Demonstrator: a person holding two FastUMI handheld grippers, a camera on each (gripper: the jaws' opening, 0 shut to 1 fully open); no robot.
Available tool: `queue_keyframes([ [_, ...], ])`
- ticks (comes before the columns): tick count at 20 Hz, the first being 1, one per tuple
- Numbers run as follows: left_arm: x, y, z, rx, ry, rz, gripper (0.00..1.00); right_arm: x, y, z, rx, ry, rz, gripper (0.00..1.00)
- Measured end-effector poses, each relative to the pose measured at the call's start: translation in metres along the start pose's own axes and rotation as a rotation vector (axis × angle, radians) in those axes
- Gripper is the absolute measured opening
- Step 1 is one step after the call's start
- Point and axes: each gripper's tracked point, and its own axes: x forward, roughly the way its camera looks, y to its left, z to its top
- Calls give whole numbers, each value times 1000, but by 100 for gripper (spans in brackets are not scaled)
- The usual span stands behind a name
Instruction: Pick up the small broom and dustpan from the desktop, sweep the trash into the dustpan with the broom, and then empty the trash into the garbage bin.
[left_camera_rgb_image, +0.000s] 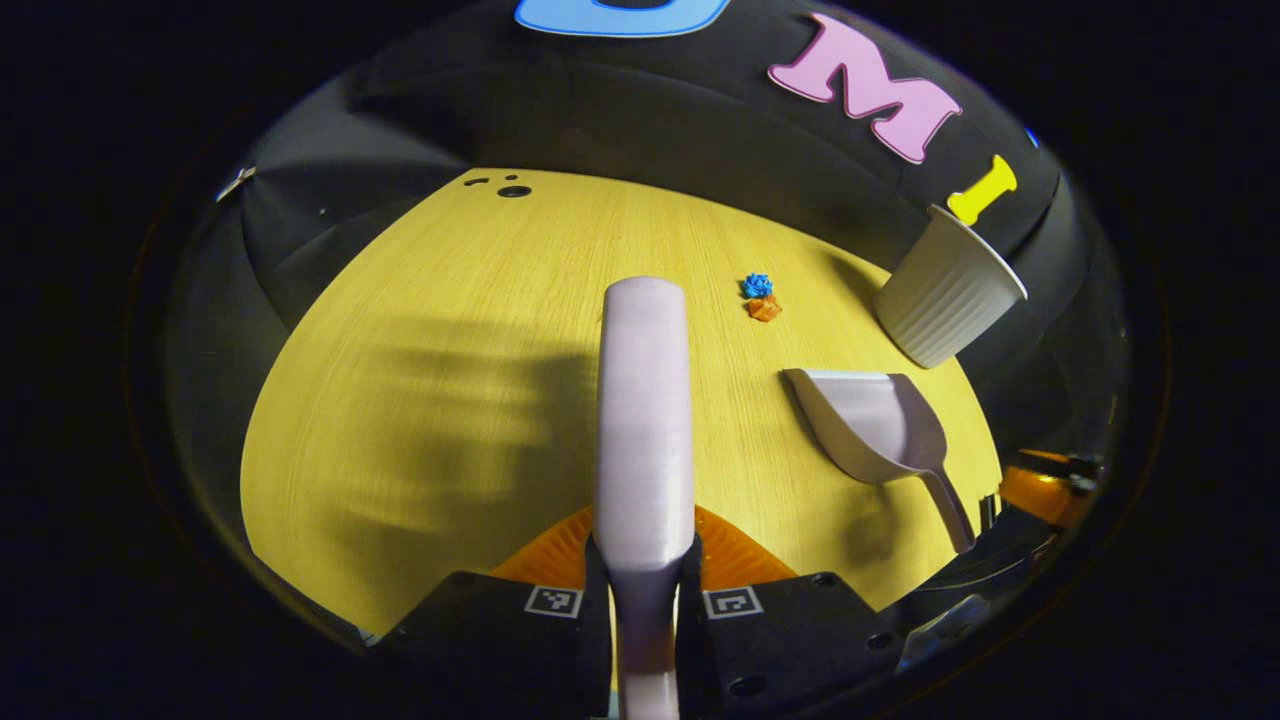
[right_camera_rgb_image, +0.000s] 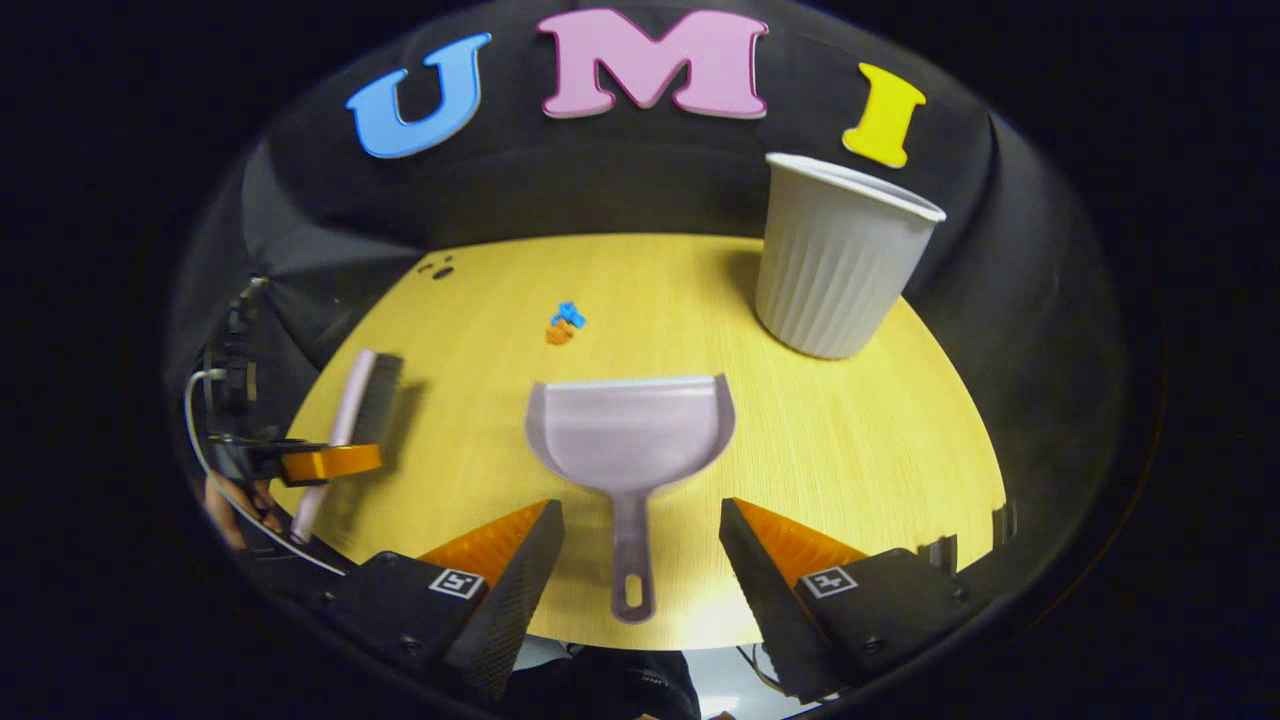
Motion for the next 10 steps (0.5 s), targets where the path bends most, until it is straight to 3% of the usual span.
queue_keyframes([
  [4, -16, 6, -6, -78, -6, 30, 28, 36, -5, -22, 46, 127, -2, 100],
  [10, -19, -2, -6, -31, 32, 69, 30, 80, -1, -33, -21, 212, -6, 99],
])
